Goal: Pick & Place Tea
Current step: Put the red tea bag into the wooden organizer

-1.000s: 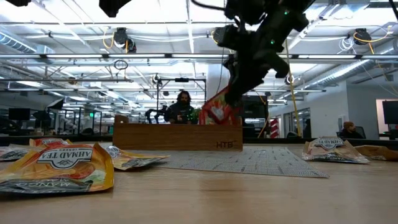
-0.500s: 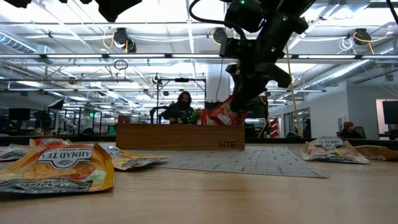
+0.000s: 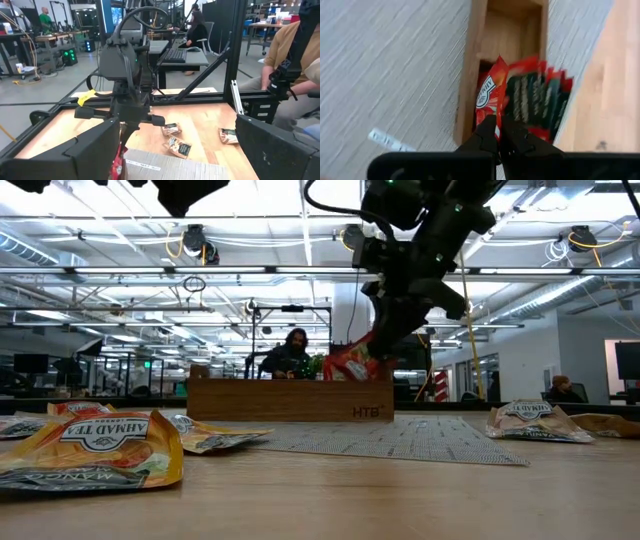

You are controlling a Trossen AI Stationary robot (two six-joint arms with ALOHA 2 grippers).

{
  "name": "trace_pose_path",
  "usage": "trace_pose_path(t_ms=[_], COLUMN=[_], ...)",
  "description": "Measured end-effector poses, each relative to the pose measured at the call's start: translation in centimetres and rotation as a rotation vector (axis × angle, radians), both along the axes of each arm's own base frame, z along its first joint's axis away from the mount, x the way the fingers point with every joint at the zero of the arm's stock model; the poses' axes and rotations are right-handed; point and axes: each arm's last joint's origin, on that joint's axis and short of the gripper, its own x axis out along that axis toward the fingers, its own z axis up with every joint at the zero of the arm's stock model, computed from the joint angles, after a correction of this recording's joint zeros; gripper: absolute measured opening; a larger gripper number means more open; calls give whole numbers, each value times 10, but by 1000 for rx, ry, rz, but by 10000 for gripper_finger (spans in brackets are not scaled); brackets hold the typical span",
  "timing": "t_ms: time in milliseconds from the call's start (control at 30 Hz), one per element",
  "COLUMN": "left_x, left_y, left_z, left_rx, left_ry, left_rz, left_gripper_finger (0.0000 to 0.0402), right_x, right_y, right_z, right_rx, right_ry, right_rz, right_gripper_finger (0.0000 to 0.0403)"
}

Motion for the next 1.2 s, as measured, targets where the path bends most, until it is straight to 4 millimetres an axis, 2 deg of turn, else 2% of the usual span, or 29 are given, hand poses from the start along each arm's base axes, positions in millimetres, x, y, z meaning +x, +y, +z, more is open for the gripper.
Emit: trace_pose_path(t_ms=[433, 900, 1200], left_x=[0, 0, 0], left_y=[0, 0, 0], left_z=[-1, -1, 0], left_rx=[-8, -8, -14], left_ry=[9, 8, 8], left_rz=[0, -1, -1], left_gripper_finger=[390, 390, 390], right_x=[2, 5, 14], right_y=[-2, -2, -8], right_z=[1, 3, 12], right_rx=[8, 34, 55], right_ry=[-24, -76, -210], right_rz=[-23, -65, -53], right_gripper_finger=[7, 132, 155])
